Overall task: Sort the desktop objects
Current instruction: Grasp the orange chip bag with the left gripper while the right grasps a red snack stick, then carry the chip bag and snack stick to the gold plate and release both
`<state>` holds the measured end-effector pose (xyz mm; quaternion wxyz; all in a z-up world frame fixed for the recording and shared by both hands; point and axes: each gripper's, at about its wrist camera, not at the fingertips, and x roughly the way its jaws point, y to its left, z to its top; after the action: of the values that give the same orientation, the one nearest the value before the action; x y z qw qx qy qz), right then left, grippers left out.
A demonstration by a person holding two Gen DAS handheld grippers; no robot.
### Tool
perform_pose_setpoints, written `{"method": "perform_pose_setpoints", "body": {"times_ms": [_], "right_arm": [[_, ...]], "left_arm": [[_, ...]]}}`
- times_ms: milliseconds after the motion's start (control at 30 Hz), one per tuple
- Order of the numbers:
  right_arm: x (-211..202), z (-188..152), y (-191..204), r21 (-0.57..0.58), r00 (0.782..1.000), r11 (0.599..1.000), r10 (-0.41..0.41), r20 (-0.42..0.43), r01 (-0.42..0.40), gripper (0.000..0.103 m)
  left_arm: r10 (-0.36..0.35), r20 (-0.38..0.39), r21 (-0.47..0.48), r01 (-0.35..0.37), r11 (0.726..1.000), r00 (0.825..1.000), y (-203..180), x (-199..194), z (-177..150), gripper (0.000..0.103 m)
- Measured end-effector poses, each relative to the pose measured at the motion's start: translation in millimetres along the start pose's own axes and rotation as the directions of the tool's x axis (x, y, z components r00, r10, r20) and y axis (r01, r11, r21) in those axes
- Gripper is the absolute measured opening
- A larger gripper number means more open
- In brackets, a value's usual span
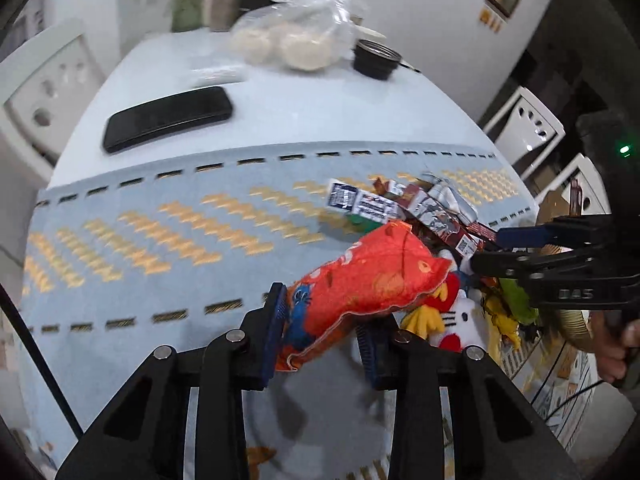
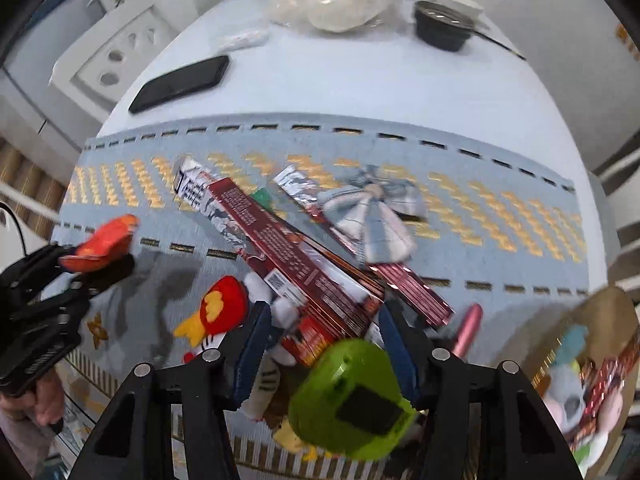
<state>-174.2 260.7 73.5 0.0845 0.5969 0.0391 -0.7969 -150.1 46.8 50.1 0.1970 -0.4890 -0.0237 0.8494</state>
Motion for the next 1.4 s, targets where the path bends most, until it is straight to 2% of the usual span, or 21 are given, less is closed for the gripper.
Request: {"method": "perform_pose_setpoints", "body": {"times_ms": [100,167,200,300,367,433,467,533,633,700,767,967,1133,1267,1400], "right_arm": [[14.2,3.5,6.3,-0.048,0.999,0.999,-0.026,-0.025,0.025,0.053],[16.6,5.9,9.7,-0.070,0.999,0.997,-0.039,0.002,0.039,0.051],[18.2,8.3,11.5,-0.078,0.998,0.995,-0.054,0.013,0.055,0.042],[21.7,17.5,12.4,-0.086,0.991,0.988,-0.124,0.047,0.128,0.027],[21.5,22.2,7.0,-0.060,0.992,0.992,-0.111,0.054,0.114,0.024],[15.1,26.1,-4.9,0.017,0.998,0.999,-0.033,0.050,0.032,0.024],[4.9,26.8,-13.6,0.075,0.996,0.996,0.047,0.081,-0.053,0.024],[-20.2,26.6,-28.7,0.155,0.962,0.958,0.216,0.166,-0.242,0.021],[-47.3,22.4,-43.2,0.226,0.910,0.891,0.344,0.230,-0.393,0.018],[-58.0,15.8,-47.4,0.247,0.890,0.863,0.385,0.242,-0.441,0.018],[-67.5,5.1,-50.5,0.260,0.884,0.852,0.398,0.245,-0.455,0.018],[-85.8,-39.5,-40.3,0.291,0.888,0.844,0.391,0.242,-0.451,0.018],[-115.8,-87.0,-58.2,0.325,0.898,0.844,0.353,0.264,-0.427,0.018],[-157.2,-120.6,-98.1,0.368,0.921,0.865,0.229,0.317,-0.341,0.018],[-200.4,-149.5,-160.2,0.471,0.917,0.833,0.100,0.386,-0.289,0.018]], "left_arm": [[0.003,0.004,-0.030,-0.003,1.000,1.000,5.9,-2.2,-1.0,0.030],[0.004,0.002,-0.043,-0.004,0.999,1.000,8.9,-1.1,-2.0,0.030],[0.012,0.000,-0.047,-0.012,0.999,1.000,9.7,0.0,-2.5,0.030],[0.015,0.001,-0.055,-0.015,0.998,1.000,11.0,-3.2,-4.8,0.030],[0.018,0.003,-0.059,-0.018,0.998,1.000,11.9,-4.9,-5.1,0.030],[0.024,0.009,-0.063,-0.023,0.998,1.000,13.2,-10.7,-6.7,0.030],[0.025,0.014,-0.067,-0.024,0.997,1.000,13.5,-13.2,-7.0,0.030],[0.029,0.025,-0.074,-0.027,0.997,0.999,14.7,-19.9,-7.7,0.030],[0.033,0.038,-0.078,-0.030,0.997,0.999,13.2,-29.5,-8.9,0.030],[0.038,0.043,-0.071,-0.035,0.997,0.998,10.2,-35.2,-8.9,0.030],[0.038,0.056,-0.070,-0.034,0.997,0.998,8.0,-41.9,-8.5,0.030],[0.018,0.086,-0.040,-0.015,0.999,0.996,-11.4,-65.4,-7.3,0.030],[-0.031,0.136,0.000,0.031,1.000,0.990,-47.2,-91.5,-4.6,0.030],[-0.081,0.174,0.028,0.077,0.997,0.981,-78.5,-105.5,3.8,0.030],[-0.170,0.197,0.061,0.161,0.985,0.965,-120.8,-110.5,14.2,0.030]]}}
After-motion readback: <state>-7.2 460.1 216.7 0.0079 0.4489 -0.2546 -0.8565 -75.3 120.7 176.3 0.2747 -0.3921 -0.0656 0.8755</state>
